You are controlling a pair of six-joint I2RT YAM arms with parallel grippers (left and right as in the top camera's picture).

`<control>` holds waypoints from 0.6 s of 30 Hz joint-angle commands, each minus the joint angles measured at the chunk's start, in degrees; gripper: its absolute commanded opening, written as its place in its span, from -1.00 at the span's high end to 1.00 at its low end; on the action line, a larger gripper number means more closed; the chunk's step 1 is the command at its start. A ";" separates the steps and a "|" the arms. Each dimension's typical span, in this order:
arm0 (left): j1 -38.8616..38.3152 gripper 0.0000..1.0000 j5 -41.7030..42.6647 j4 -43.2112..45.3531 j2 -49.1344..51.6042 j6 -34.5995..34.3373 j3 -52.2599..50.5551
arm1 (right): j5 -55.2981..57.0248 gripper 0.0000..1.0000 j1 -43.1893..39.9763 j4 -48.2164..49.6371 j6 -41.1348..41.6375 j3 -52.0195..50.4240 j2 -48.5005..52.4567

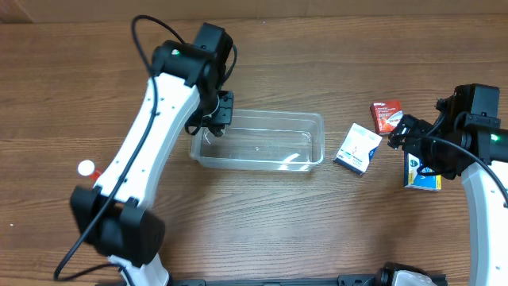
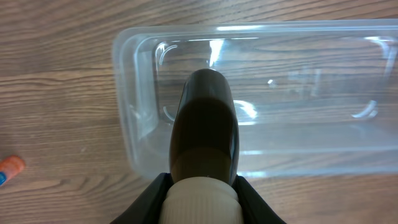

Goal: Pack container
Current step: 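Carry the dark bottle into the container and release it upright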

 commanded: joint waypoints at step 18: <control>1.44 0.92 -6.16 3.50 10.86 -9.20 0.98 | -1.03 -1.00 -0.07 0.31 -0.13 0.79 -0.50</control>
